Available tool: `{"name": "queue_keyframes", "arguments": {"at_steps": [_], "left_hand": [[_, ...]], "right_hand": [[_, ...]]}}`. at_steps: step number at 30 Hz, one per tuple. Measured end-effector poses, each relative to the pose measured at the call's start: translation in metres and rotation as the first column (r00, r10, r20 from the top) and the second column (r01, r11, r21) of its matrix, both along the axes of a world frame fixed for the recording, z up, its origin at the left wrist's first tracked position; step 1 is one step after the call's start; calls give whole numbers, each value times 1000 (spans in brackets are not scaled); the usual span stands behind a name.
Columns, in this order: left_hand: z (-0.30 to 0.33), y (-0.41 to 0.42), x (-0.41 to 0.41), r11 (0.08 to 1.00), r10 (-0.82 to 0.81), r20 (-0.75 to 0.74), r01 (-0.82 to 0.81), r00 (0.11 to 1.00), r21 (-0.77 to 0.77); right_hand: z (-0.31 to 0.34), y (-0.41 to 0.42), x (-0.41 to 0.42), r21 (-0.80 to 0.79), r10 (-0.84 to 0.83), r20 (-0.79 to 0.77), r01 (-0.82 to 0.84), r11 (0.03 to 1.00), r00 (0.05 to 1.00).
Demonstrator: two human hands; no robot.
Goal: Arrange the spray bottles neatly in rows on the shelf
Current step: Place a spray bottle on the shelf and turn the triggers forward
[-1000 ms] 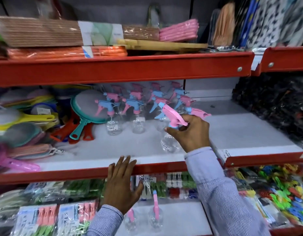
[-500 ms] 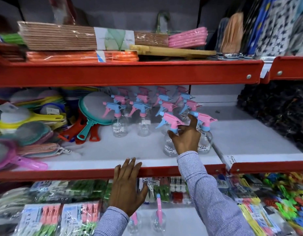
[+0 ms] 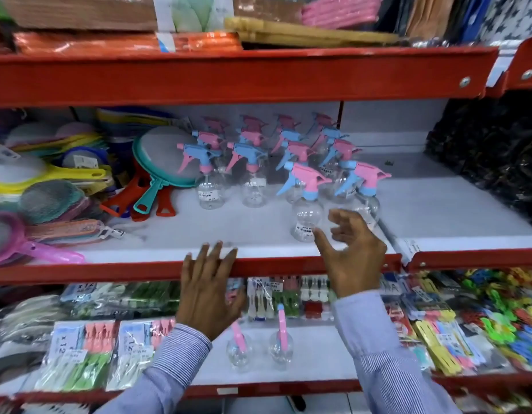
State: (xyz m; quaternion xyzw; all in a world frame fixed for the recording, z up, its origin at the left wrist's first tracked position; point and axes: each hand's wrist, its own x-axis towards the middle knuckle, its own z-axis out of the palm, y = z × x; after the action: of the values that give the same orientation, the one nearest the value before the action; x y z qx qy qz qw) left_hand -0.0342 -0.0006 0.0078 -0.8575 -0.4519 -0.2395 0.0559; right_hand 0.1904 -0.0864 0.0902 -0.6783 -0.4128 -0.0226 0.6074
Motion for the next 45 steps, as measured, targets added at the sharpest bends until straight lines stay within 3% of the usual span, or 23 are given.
{"name": "queue_keyframes", "arguments": {"at_steps": [3, 6, 10, 13, 15, 20, 25, 29, 32, 35, 38, 45], "left_hand": [[6, 14, -32, 995, 102, 4, -102, 995, 7], [6, 23, -53, 988, 155, -28, -155, 988, 10], [-2, 23, -58, 988, 154, -49, -153, 987, 23], [-2, 23, -55, 987, 161, -15, -161, 987, 19], [-3, 23, -56, 988, 151, -8, -151, 988, 11], [-4, 25, -64, 994, 107, -25, -107, 994, 0], [-4, 26, -67, 997, 73, -6, -73, 997, -8], [-2, 28, -66, 998, 57, 31, -57, 998, -4], [-1, 28, -65, 997, 72, 32, -71, 997, -29], [1, 30, -66, 997, 71, 2, -71, 997, -42], [4, 30, -70, 998, 56, -7, -56, 998, -33], [4, 29, -67, 997, 65, 25, -64, 998, -31]], "right_hand": [[-49, -31, -15, -53, -35, 82, 40, 998, 996], [-120, -29, -25, -302, 39, -7, -39, 953, 999], [-187, -6, -47, -610, 115, -163, -192, 769, 980], [-198, 9, -62, -768, 143, -132, -193, 610, 981], [-198, 15, -67, -810, 129, -111, -165, 563, 985], [-180, 12, -66, -793, 69, -112, -131, 595, 991], [-108, -21, -71, -705, 109, -82, -135, 697, 991], [-28, -48, -79, -553, 165, 41, -115, 825, 986], [25, -46, -86, -323, 210, 84, -172, 931, 974], [53, -14, -90, -149, 238, 70, -225, 963, 969], [62, 36, -89, -150, 222, 110, -205, 967, 969], [44, 113, -81, -216, 115, 32, -106, 971, 993]]}}
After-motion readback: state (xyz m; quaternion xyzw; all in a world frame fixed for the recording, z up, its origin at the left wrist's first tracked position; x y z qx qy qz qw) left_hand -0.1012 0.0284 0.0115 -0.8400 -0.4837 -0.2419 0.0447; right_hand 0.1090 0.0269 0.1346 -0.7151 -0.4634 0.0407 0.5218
